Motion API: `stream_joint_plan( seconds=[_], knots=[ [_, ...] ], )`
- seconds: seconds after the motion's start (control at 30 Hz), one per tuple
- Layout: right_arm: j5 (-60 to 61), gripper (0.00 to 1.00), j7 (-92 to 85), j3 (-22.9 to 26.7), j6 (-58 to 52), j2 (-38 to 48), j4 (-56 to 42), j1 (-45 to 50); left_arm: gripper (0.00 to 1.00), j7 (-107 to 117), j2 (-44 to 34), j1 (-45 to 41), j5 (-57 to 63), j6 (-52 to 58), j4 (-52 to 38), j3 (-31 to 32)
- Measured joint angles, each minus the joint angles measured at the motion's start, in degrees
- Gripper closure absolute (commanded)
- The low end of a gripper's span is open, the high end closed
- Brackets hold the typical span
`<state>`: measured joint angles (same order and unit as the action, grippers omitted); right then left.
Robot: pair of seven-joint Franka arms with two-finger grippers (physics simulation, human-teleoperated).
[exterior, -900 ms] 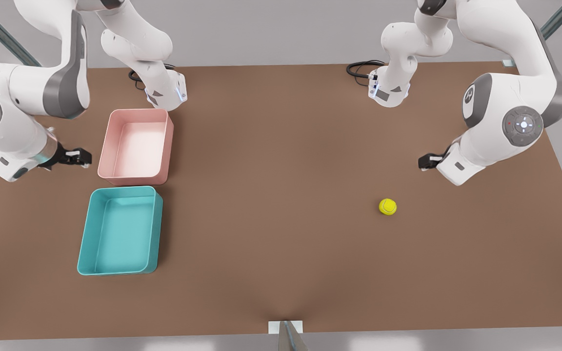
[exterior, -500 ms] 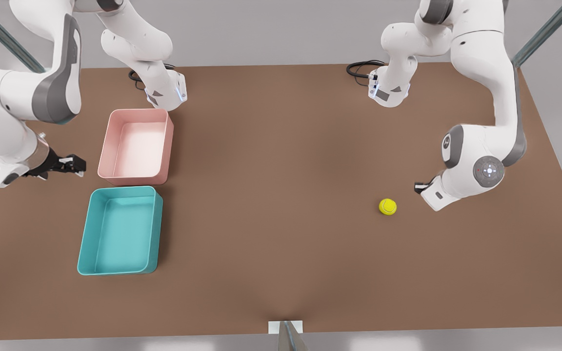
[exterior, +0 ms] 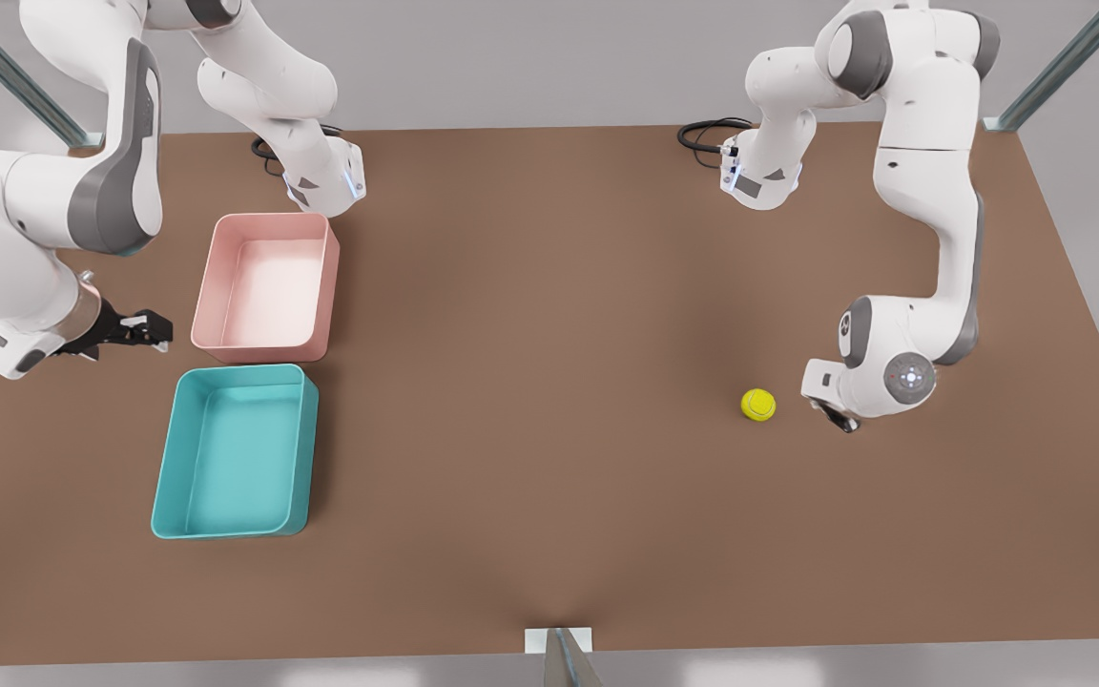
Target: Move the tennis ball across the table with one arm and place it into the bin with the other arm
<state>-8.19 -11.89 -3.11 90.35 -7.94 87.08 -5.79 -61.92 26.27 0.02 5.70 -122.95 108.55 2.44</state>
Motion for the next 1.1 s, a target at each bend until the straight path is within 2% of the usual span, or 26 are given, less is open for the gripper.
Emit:
stream_joint_plan(
  seconds=[0.43, 0.87, 1.1],
  knots=[
    [-0.53, 0.0, -0.56, 0.03, 0.12, -0.02, 0.05, 0.24, 0.79, -20.75, 3.5, -1.32, 2.16, -7.07, 2.19, 0.51],
    [-0.63, 0.0, -0.92, 0.12, 0.16, -0.54, 0.05, 0.24, 0.79, -18.58, 5.6, -1.63, 2.27, -7.48, 2.8, 0.51],
    [-0.64, 0.0, -1.03, 0.19, 0.19, -0.81, 0.05, 0.26, 0.79, -19.08, 5.6, -2.58, 6.81, -7.07, 2.75, 0.55]
  ],
)
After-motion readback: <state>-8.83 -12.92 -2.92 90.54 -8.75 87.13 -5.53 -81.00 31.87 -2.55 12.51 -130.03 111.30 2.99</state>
